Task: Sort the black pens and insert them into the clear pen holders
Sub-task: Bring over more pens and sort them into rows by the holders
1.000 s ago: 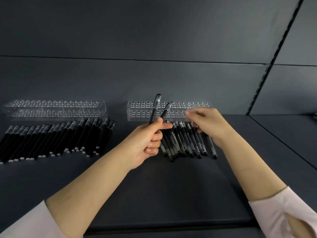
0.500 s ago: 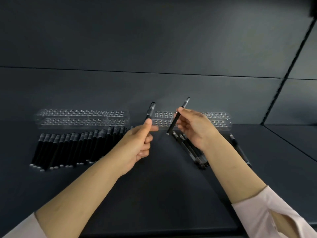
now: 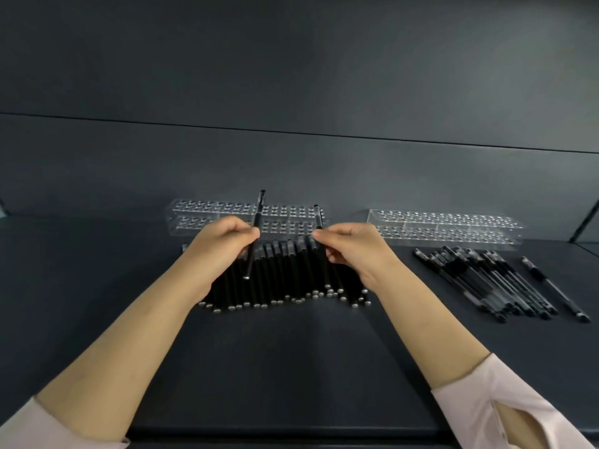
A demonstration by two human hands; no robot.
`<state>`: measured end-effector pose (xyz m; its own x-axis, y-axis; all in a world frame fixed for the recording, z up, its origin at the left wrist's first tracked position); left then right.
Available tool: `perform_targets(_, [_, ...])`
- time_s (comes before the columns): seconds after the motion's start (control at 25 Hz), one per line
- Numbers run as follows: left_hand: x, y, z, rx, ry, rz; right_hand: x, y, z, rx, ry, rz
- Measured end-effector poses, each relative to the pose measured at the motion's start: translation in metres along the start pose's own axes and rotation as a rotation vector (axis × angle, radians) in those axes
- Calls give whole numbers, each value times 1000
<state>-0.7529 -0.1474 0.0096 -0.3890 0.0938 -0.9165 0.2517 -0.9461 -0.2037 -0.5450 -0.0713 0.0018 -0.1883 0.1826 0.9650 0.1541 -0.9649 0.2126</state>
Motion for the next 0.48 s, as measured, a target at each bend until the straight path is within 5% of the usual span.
perform_targets(0.24, [16,-2,9,112,-458,-96,3,-4,-37,-213,431,141])
perform_targets(0.48, [22,-3,-2,210,-607,-206,6,5,-43,-278,672,222])
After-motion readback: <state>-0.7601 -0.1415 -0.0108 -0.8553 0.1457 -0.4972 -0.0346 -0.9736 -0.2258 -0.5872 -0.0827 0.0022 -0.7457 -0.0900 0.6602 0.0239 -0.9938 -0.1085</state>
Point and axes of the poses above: each hand's wrist, its own y-axis away from the middle knuckle, its own z-axis out of the back of the hand, x = y × z, the point moved 5 cm from there along -y, towards the middle knuckle, and after that the axes turned 11 degrees about -z, right-handed, at the moved point
